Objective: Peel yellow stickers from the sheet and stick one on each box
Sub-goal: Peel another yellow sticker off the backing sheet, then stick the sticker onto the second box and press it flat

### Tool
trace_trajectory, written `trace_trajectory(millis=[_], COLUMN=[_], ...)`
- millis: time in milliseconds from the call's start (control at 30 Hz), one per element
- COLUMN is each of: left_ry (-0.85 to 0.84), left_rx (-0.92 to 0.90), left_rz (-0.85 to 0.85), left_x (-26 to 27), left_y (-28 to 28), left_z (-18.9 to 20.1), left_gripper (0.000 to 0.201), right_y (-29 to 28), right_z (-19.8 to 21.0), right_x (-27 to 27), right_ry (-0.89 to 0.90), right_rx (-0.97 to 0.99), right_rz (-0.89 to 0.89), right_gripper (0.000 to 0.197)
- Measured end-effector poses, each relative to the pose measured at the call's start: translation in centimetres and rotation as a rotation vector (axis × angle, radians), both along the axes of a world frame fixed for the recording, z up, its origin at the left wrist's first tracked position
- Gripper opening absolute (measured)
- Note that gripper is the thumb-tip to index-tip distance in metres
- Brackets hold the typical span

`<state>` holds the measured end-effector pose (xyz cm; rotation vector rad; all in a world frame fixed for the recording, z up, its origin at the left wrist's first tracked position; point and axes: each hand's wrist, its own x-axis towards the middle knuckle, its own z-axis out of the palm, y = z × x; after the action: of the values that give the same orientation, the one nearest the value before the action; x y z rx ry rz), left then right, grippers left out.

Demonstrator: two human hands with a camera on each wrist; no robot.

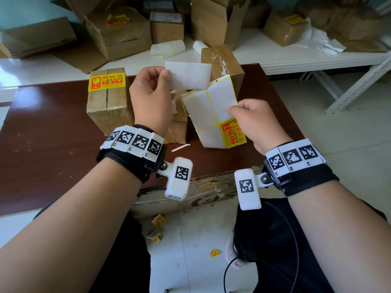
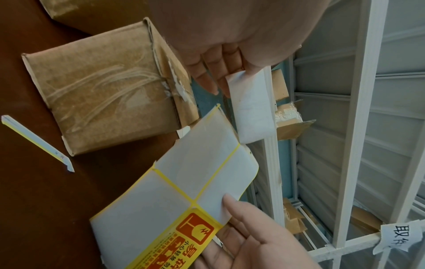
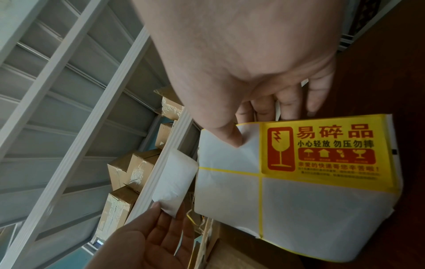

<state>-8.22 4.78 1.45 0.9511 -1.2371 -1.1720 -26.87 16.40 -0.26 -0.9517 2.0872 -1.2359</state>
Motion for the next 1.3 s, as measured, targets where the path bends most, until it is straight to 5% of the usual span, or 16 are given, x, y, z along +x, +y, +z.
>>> trace_trajectory(millis=[300, 533, 700, 967, 1300], left_ry=[0.048, 0.072, 0.070, 0.026, 0.011], left_rx=[0.070, 0.070, 0.076, 0.074, 0.058], left_rz=[0.038, 0.031, 0.010, -0.098, -0.220], left_x=[0.2, 0.2, 0.2, -0.7, -1.6], left_y=[0.0, 0.3, 0.4, 1.8, 2.6], left_z=[0.5, 0.7, 0.7, 0.5, -0.1], left_gripper=[0.013, 0.012, 0.011, 0.012, 0.017], right_y=[0.2, -0.1, -0.2, 0.3, -1.0], right_z=[0.1, -0.3, 0.1, 1.4, 2.3], right_x=[0.0, -0.4, 0.1, 1.5, 3.9], right_ry=[-0.010, 0.036, -0.001, 0.113, -0.214], right_rx=[0.014, 0.028, 0.024, -0.084, -0.328], right_rz=[0.001, -0.038, -0.085, -0.049, 0.025], right_gripper=[0.051, 0.025, 0.053, 0.037, 0.029])
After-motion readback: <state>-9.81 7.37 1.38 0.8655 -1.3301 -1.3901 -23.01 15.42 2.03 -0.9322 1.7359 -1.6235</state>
